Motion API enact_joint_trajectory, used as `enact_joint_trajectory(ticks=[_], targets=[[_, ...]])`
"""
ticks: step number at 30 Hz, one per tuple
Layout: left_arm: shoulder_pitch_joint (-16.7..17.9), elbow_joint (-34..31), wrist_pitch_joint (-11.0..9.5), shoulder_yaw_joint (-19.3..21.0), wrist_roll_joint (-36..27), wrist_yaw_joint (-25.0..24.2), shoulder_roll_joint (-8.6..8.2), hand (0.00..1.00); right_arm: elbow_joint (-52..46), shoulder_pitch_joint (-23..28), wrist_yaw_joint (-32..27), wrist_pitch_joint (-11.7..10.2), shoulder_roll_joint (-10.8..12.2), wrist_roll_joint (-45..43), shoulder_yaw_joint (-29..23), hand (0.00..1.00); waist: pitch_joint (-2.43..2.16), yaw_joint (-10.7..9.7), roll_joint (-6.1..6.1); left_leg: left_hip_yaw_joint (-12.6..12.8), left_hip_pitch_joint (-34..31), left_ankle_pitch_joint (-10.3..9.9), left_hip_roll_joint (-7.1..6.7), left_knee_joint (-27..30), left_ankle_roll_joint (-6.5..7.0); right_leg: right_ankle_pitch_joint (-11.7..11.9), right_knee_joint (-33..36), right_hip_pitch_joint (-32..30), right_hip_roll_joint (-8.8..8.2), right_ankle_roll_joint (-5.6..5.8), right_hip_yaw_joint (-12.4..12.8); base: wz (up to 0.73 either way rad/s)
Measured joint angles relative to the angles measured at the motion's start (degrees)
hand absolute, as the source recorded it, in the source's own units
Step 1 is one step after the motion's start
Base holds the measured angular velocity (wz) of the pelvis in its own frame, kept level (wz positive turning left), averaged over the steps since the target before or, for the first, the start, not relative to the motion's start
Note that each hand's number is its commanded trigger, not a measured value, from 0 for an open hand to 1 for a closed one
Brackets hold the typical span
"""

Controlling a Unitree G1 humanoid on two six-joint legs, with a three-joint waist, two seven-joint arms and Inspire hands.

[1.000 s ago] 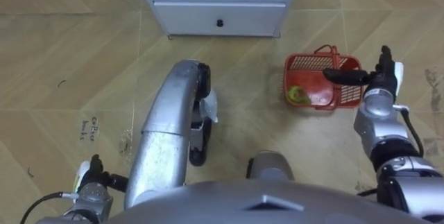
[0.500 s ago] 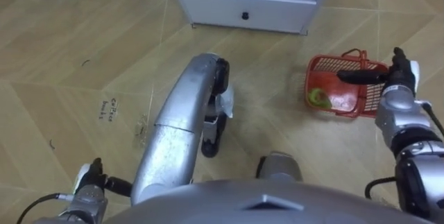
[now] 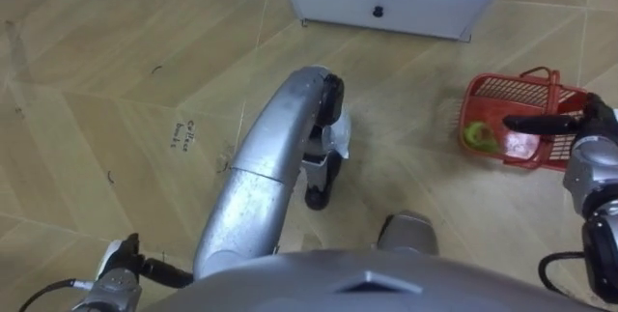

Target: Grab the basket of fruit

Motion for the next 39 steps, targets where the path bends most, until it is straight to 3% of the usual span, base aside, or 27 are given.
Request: enact_joint_trajectory(ticks=[15,16,18,19,20,26,39], targets=[[0.15,-1.56,0.19,-0.46,-1.21,-4.79,0.63,0.0,2.62,-0.05,5.23,0.87,-1.24,2.0,2.61,0.0,-0.37,0.41,1.21,1.04,-0.87,0.25,0.99,-0.37,0.31,-0.13,0.54,-1.75,-0.83,0.24,0.39,0.0],[0.13,-1.56,0.19,-0.49,-1.24,-4.96,0.63,0.0,2.62,-0.08,5.28,1.0,-1.25,2.06,2.61,0.06,-0.39,0.51,1.24,1.07,-0.87,0.26,1.06,-0.37,0.32,-0.13,0.59,-1.82,-0.84,0.24,0.49,-0.06],[0.09,-1.77,0.23,-0.73,-1.56,-5.76,0.63,0.0,2.62,-0.12,5.63,1.18,-1.24,2.1,2.67,0.53,-0.37,1.23,1.2,1.28,-0.88,0.27,1.5,-0.36,0.34,-0.15,0.93,-2.29,-0.78,0.26,1.1,-0.09],[0.09,-1.88,0.28,-1.1,-1.64,-5.85,0.63,0.0,2.62,-0.12,5.72,1.19,-1.24,2.1,2.77,0.87,-0.37,1.44,1.2,1.32,-0.88,0.27,1.59,-0.35,0.35,-0.16,1.0,-2.37,-0.75,0.27,1.22,-0.06],[0.09,-2.0,0.31,-1.92,-2.12,-6.03,0.63,0.0,2.62,-0.12,5.73,1.19,-1.25,2.12,3.24,1.0,-0.38,1.65,1.21,1.35,-0.88,0.29,1.66,-0.33,0.38,-0.19,1.06,-2.4,-0.73,0.33,1.29,-0.03],[0.17,-2.5,0.53,-4.43,-2.17,-7.08,0.64,0.0,2.61,-0.12,5.75,1.21,-1.42,2.32,4.8,1.0,-0.37,1.89,1.27,1.39,-0.99,0.36,1.76,-0.19,0.52,-0.29,1.2,-2.46,-0.69,0.52,1.29,0.0],[0.17,-3.59,0.76,-4.53,-4.51,-8.0,0.68,0.0,2.64,-0.12,6.8,2.24,-1.46,2.34,4.93,1.0,-0.43,2.2,1.56,1.46,-1.02,0.41,1.82,-0.16,0.61,-0.29,1.28,-2.53,-0.71,0.52,1.36,0.0]])
